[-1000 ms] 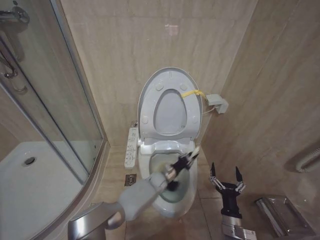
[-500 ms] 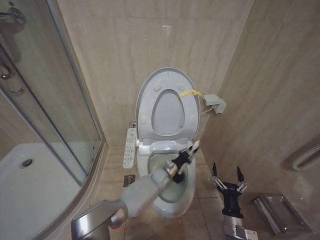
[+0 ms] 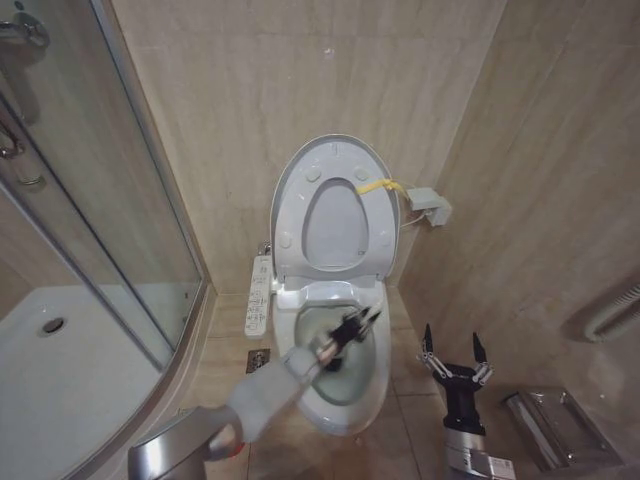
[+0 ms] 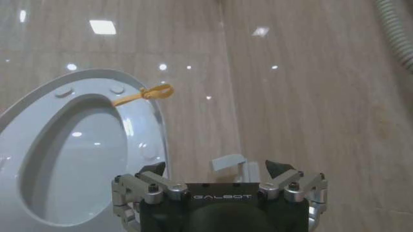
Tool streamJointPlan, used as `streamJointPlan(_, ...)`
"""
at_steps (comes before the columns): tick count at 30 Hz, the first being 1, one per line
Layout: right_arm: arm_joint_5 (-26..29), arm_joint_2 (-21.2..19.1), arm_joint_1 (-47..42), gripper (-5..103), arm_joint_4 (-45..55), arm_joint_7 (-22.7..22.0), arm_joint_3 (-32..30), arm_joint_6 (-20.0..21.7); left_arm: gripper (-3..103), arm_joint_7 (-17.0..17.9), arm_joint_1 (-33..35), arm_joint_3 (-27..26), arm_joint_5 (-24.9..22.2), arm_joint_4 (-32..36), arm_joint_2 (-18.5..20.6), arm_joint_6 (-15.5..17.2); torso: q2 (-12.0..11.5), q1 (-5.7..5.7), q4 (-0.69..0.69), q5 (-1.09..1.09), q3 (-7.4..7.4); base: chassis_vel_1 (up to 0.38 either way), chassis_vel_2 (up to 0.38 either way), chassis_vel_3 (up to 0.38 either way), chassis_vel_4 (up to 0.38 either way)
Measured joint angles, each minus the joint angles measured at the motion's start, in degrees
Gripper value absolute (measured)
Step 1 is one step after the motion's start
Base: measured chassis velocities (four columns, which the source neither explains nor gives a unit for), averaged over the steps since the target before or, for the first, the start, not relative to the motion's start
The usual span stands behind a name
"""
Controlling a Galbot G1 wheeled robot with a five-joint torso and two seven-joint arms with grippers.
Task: Open the toilet lid, clean the toilet bowl with a toilet brush, close the toilet lid, and flush.
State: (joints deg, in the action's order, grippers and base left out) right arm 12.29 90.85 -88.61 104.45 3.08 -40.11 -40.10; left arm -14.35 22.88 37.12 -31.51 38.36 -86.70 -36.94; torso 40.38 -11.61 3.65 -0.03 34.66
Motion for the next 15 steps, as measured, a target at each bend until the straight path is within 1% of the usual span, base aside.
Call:
streamJointPlan(3, 0.23, -0.32, 0.09, 100, -0.28, -0.03, -0.32, -0.09, 19, 0.42, -0.21, 0.04, -1.98, 4.38, -0.01, 0.78, -0.03, -0.03, -0.06, 0.08, 0.06, 0.000, 0.000, 0.000, 0.000)
streamJointPlan(4, 0.23, -0.32, 0.09, 100, -0.28, -0.03, -0.32, -0.09, 19, 0.42, -0.21, 0.04, -1.98, 4.38, -0.01, 0.78, -0.03, -0.03, -0.06, 0.08, 0.06, 0.000, 0.000, 0.000, 0.000)
streamJointPlan(5, 0.34, -0.20, 0.23, 100, -0.32, -0.02, -0.36, -0.09, 19, 0.49, -0.91, -0.44, -2.86, 6.80, -1.04, 0.85, -0.02, -0.02, 0.03, 0.04, 0.03, 0.000, 0.000, 0.000, 0.000)
streamJointPlan(6, 0.37, -0.09, 0.31, 100, -0.31, -0.04, -0.38, -0.09, 19, 0.49, -1.16, -0.54, -3.06, 7.41, -1.61, 0.78, -0.01, -0.01, 0.08, 0.00, 0.01, 0.000, 0.000, 0.000, 0.000)
streamJointPlan(7, 0.38, 0.04, 0.30, 100, -0.19, -0.05, -0.38, -0.08, 19, 0.40, -1.13, -0.16, -2.92, 7.00, -1.94, 0.64, 0.00, -0.01, 0.12, 0.00, 0.01, 0.000, 0.000, 0.000, 0.000)
streamJointPlan(8, 0.38, 0.04, 0.30, 100, -0.19, -0.05, -0.38, -0.08, 19, 0.40, -1.13, -0.16, -2.92, 7.00, -1.94, 0.64, 0.00, -0.01, 0.12, 0.00, 0.01, 0.000, 0.000, 0.000, 0.000)
streamJointPlan(9, 0.38, 0.06, 0.24, 100, -0.05, -0.04, -0.35, -0.06, 19, 0.26, -0.74, 0.33, -2.40, 5.02, -1.97, 0.57, -0.01, -0.01, 0.09, 0.03, 0.02, 0.000, 0.000, 0.000, 0.000)
streamJointPlan(10, 0.44, -0.03, 0.09, 100, 0.19, -0.05, -0.35, -0.06, 19, 0.06, 0.02, 0.83, -1.65, 1.85, -1.81, 0.49, -0.02, -0.02, 0.01, 0.04, 0.04, 0.000, 0.000, 0.000, 0.000)
streamJointPlan(11, 0.55, -0.17, 0.00, 100, 0.34, -0.04, -0.36, -0.05, 19, -0.02, 0.47, 0.96, -1.35, 0.41, -1.66, 0.37, -0.02, -0.02, -0.01, 0.05, 0.03, 0.000, 0.000, 0.000, 0.000)
streamJointPlan(13, 0.83, -0.44, -0.02, 100, 0.36, -0.02, -0.50, -0.05, 19, 0.00, 0.81, 0.77, -1.44, 0.49, -1.59, 0.32, -0.01, -0.01, -0.02, 0.01, 0.01, 0.000, 0.000, 0.000, 0.000)
streamJointPlan(15, 1.08, -0.65, 0.08, 100, 0.14, -0.04, -0.83, -0.04, 19, 0.45, 0.96, 0.98, -2.43, 3.57, -1.41, 0.57, -0.02, -0.02, -0.06, 0.07, 0.04, 0.000, 0.000, 0.000, 0.000)
